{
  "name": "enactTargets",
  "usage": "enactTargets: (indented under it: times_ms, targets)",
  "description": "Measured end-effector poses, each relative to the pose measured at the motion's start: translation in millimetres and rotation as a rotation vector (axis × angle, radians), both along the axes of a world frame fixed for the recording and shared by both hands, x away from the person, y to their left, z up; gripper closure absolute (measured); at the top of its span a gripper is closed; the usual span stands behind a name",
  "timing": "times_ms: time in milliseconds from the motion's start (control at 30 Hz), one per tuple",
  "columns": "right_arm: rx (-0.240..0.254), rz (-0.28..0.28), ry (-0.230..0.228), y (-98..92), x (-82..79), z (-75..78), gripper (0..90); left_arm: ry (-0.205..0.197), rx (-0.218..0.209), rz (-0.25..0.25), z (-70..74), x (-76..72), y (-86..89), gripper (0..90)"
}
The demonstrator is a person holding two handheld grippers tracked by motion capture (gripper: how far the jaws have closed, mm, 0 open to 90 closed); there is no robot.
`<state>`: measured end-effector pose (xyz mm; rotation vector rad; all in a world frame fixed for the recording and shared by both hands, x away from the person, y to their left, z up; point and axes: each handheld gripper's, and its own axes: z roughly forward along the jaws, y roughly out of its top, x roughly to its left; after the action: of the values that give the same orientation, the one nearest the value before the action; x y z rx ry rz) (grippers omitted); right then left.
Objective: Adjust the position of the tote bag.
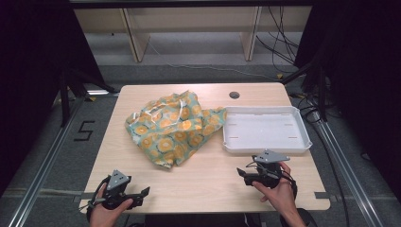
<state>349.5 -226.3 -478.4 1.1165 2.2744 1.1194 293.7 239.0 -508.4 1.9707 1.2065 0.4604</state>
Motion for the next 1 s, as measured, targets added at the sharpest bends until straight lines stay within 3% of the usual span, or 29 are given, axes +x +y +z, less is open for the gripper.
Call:
enactTargets:
  times_ms: [267,300,333,433,467,500,533,600,633,667,700,767,800,900,1000]
  targets:
    - [-0.005,-0.006,0.01,-0.2,0.8,-1.6,24.3,0.008,0.011,-0.016,1.1,0.4,0.3,15.2]
    - [-0.005,-0.006,0.01,-0.2,0.8,-1.6,24.3,-0.004,-0.022,0.007,0.1,0.1,-2.8,15.2]
    - [-0.012,-0.002,0.013,-0.3,0.8,-1.3,24.3,0.006,-0.003,-0.002,1.5,1.3,-1.8,15.2]
    - [-0.005,-0.005,0.004,-0.2,1.0,-1.4,24.6,-0.015,-0.019,0.012,2.4,4.7,-3.7,15.3]
    - [-0.007,-0.004,0.01,-0.4,1.0,-1.1,24.6,-0.008,0.009,-0.007,4.3,6.5,-1.3,15.7]
    - [-0.007,-0.004,0.01,-0.4,1.0,-1.1,24.6,-0.008,0.009,-0.007,4.3,6.5,-1.3,17.1]
    - [-0.007,-0.007,0.004,-0.4,1.3,-1.6,24.6,-0.017,-0.02,0.01,3.2,8.8,-2.6,17.1]
    - [-0.012,-0.012,-0.001,-0.5,1.4,-1.9,24.5,-0.006,-0.01,-0.011,4.2,12.4,-0.7,23.0]
    - [-0.009,-0.012,0.007,-0.2,1.5,-2.2,24.5,-0.002,-0.042,0.0,2.0,17.6,-2.5,23.3]
    - [-0.009,-0.012,0.007,-0.2,1.5,-2.2,24.5,-0.002,-0.042,0.0,2.0,17.6,-2.5,25.1]
    - [-0.009,-0.012,0.005,-0.2,1.6,-2.0,24.6,0.002,-0.069,-0.01,0.1,23.1,-6.0,28.9]
    - [-0.01,-0.012,0.005,-0.2,1.6,-2.1,24.6,0.01,-0.059,-0.029,0.1,25.2,-7.5,29.7]
    - [-0.009,-0.012,0.005,-0.3,1.7,-2.3,24.6,0.008,-0.088,-0.022,-1.1,27.1,-13.6,30.9]
    - [-0.008,-0.004,0.009,-0.9,2.7,-2.7,24.7,0.009,-0.039,-0.078,-0.9,31.7,-25.5,33.7]
    - [-0.007,-0.006,0.01,-1.1,2.6,-2.8,24.7,0.015,-0.037,-0.103,-0.8,34.1,-31.7,35.7]
